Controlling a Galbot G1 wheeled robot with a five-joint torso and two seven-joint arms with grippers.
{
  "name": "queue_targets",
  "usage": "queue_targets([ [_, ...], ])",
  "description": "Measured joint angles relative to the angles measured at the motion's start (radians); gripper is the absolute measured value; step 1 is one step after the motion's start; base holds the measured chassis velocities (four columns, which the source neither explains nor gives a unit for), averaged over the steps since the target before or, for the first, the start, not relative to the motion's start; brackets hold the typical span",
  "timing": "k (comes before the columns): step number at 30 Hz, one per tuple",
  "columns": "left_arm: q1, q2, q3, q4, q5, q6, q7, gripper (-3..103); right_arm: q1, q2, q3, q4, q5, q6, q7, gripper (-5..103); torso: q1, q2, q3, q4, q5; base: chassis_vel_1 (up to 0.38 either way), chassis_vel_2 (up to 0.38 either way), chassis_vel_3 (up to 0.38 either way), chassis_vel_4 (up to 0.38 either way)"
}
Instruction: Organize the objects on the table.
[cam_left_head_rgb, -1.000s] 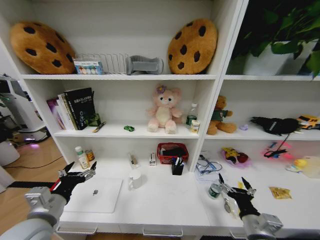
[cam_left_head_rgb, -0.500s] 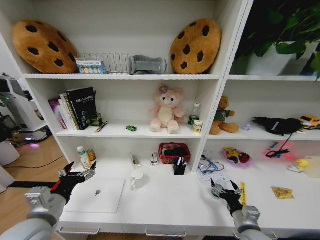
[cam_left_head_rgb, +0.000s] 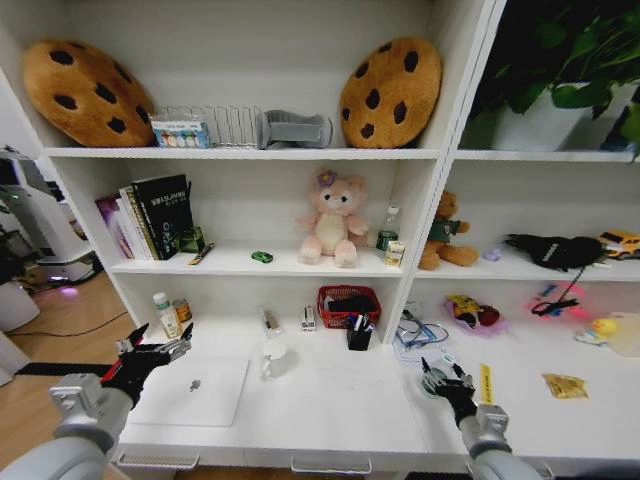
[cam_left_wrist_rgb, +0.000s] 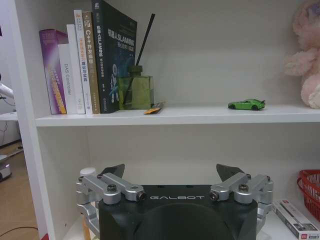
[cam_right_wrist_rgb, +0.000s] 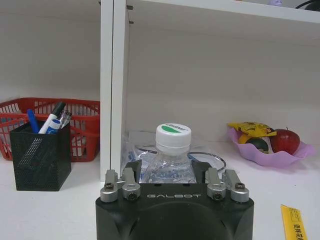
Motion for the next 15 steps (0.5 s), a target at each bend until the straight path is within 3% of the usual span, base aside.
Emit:
queue_targets([
  [1, 0.0, 0.0, 0.0, 0.0, 0.0, 0.0, 0.0, 100, 0.0, 0.0, 0.0, 0.0, 0.0, 0.0, 0.0, 64, 0.0, 0.0, 0.0, 0.0, 0.0, 0.0, 0.0, 0.0, 0.0],
  [2, 0.0, 0.0, 0.0, 0.0, 0.0, 0.0, 0.0, 100, -0.002, -0.002, 0.004, 0.004, 0.001, 0.0, -0.003, 53, 0.0, 0.0, 0.0, 0.0, -0.0001, 0.0, 0.0, 0.0, 0.0],
  [6, 0.0, 0.0, 0.0, 0.0, 0.0, 0.0, 0.0, 100, -0.01, -0.003, 0.013, 0.02, 0.004, 0.0, -0.005, 37, 0.0, 0.0, 0.0, 0.0, 0.0, 0.0, 0.0, 0.0, 0.0],
  [12, 0.0, 0.0, 0.0, 0.0, 0.0, 0.0, 0.0, 100, -0.063, 0.009, 0.039, 0.101, 0.018, -0.008, -0.007, 28, 0.0, 0.0, 0.0, 0.0002, 0.0, 0.0, 0.0, 0.0, 0.0],
  [15, 0.0, 0.0, 0.0, 0.0, 0.0, 0.0, 0.0, 100, -0.222, 0.066, 0.093, 0.23, 0.012, 0.017, -0.037, 27, 0.0, 0.0, 0.0, 0.0001, -0.0003, 0.0, 0.0, 0.0, 0.0],
])
